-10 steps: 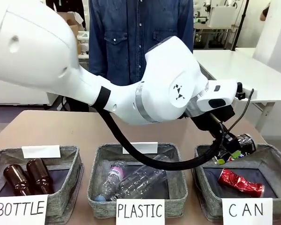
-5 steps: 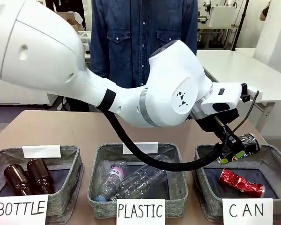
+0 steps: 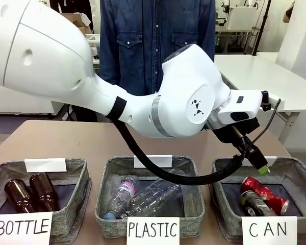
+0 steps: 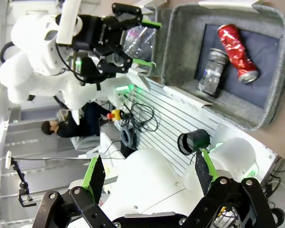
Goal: Sort the can waste into the basket.
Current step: Pick up the can waste from the table and place it in the right Fabric basket.
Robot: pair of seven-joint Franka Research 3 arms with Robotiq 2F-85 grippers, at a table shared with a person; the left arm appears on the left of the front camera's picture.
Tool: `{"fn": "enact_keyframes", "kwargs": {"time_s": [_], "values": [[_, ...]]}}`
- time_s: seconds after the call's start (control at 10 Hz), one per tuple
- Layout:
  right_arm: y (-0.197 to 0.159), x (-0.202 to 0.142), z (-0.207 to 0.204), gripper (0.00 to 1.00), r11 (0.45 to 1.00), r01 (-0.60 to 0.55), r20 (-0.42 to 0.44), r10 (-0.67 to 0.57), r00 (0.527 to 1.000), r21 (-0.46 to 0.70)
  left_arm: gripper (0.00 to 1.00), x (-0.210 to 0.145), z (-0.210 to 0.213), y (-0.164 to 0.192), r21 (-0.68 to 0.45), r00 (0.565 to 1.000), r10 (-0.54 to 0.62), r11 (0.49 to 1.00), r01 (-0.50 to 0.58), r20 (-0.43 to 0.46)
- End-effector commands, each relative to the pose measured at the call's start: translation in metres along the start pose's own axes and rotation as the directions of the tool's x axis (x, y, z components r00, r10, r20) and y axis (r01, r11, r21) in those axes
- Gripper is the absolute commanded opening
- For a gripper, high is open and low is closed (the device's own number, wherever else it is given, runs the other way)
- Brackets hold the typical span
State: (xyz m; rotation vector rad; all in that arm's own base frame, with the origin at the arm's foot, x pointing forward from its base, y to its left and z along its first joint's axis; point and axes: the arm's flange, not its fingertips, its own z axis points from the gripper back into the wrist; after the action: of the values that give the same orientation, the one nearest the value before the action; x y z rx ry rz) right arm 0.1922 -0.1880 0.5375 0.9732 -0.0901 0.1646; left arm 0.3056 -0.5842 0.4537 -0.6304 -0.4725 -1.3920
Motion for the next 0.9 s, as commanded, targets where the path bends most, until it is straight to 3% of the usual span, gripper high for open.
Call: {"fn": "enact_keyframes", "kwargs": {"time_s": [0.0, 0.1, 0.3, 0.5, 0.6, 0.7, 0.8], "values": [[0.001, -0.002, 0.0, 1.0, 1.0, -0.004, 0.002, 0.004, 1.0, 0.003, 1.0, 0.005, 0.003, -0.001, -0.009, 1.0, 0.002, 1.0, -0.002, -0.001], [0.001, -0.002, 0.0, 1.0, 1.0, -0.004, 0.002, 0.004, 1.0, 0.003, 1.0, 0.004, 0.004, 0.0, -0.005, 1.0, 0.007, 1.0, -0.007, 0.003], [0.001, -0.002, 0.0, 1.0, 1.0, -0.004, 0.002, 0.004, 1.0, 0.003, 1.0, -0.006, 0.023, 0.008, 0.04, 0.984, 0.038, 0.999, -0.031, -0.171], [0.001, -0.002, 0.0, 1.0, 1.0, -0.004, 0.002, 0.004, 1.0, 0.003, 1.0, -0.028, 0.082, 0.03, 0.064, 0.961, 0.124, 0.992, -0.111, -0.246], [0.0, 0.0, 0.0, 1.0, 1.0, 0.0, 0.0, 0.0, 1.0, 0.0, 1.0, -0.051, 0.128, 0.044, 0.102, 0.951, 0.214, 0.975, -0.195, -0.222], [0.028, 0.001, 0.009, 1.0, 0.993, -0.114, 0.015, 0.114, 0.993, 0.001, 1.0, -0.073, 0.171, 0.057, 0.141, 0.935, 0.303, 0.95, -0.28, -0.182], [0.058, 0.024, -0.009, 1.0, 0.959, -0.276, 0.007, 0.276, 0.961, 0.066, 1.0, -0.102, 0.209, 0.069, 0.204, 0.894, 0.428, 0.895, -0.398, -0.134]]}}
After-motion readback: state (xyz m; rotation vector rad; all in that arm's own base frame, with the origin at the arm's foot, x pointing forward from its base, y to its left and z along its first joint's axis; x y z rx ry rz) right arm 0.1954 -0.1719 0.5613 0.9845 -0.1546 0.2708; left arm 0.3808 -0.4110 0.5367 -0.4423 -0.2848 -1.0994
